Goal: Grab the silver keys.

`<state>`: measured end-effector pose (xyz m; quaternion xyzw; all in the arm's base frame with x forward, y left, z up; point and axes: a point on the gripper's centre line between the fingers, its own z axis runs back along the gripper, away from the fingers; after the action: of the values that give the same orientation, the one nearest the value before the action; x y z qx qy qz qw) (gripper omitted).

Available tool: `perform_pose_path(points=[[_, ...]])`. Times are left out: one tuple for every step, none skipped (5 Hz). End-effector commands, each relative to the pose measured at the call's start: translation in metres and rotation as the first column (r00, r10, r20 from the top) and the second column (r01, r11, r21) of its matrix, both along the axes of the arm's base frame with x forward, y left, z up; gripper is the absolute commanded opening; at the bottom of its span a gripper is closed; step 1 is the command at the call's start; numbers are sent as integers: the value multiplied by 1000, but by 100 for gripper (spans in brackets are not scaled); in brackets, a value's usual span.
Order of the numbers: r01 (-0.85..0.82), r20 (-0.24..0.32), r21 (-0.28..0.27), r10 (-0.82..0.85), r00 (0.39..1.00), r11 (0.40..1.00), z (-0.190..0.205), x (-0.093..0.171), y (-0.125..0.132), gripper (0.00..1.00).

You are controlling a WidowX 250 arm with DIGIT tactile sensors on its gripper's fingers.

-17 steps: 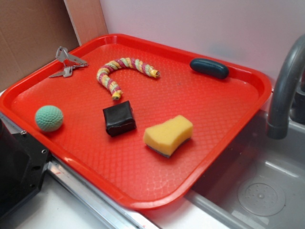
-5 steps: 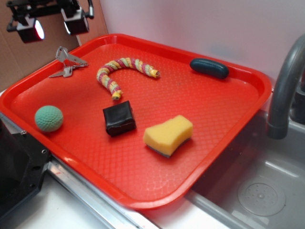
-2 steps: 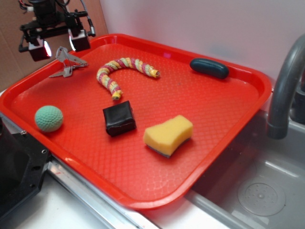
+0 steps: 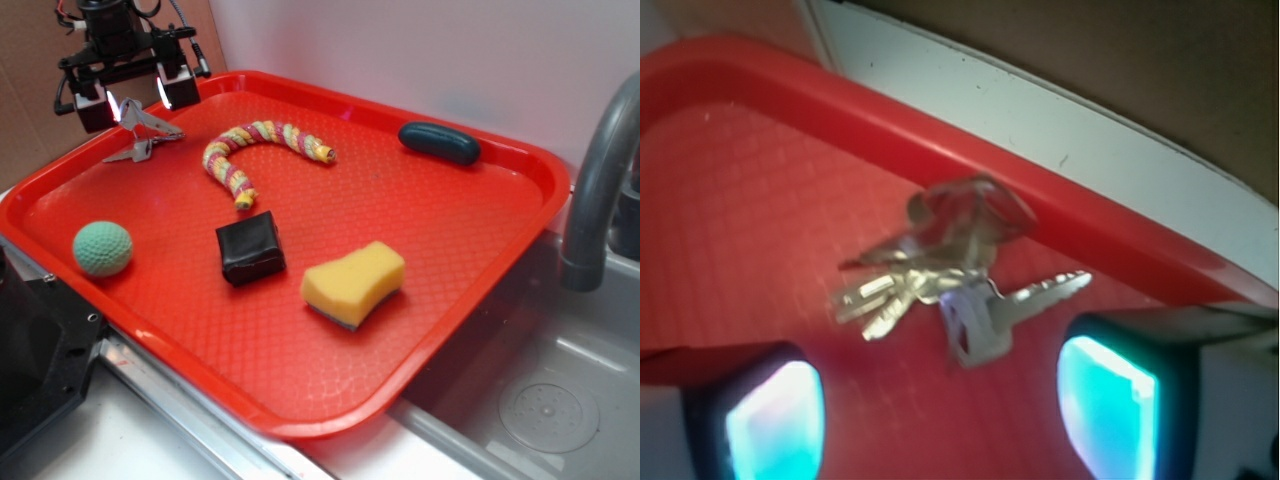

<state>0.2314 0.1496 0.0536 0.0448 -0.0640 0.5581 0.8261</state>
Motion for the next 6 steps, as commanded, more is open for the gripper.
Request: perform_pose_path(points=[[-85,32,-23,86,996,996,7,14,14,100],[-78,20,-5,78,997,997,4,21,18,100],[-72,-9,5,72,997,997,-13,24,22,100],[-59,-32,28,60,998,998,-25,24,26,100],[-52,-27,55,53,998,997,-26,22,29,0],[-39,-39,59,41,998,998,-29,21,27,0]])
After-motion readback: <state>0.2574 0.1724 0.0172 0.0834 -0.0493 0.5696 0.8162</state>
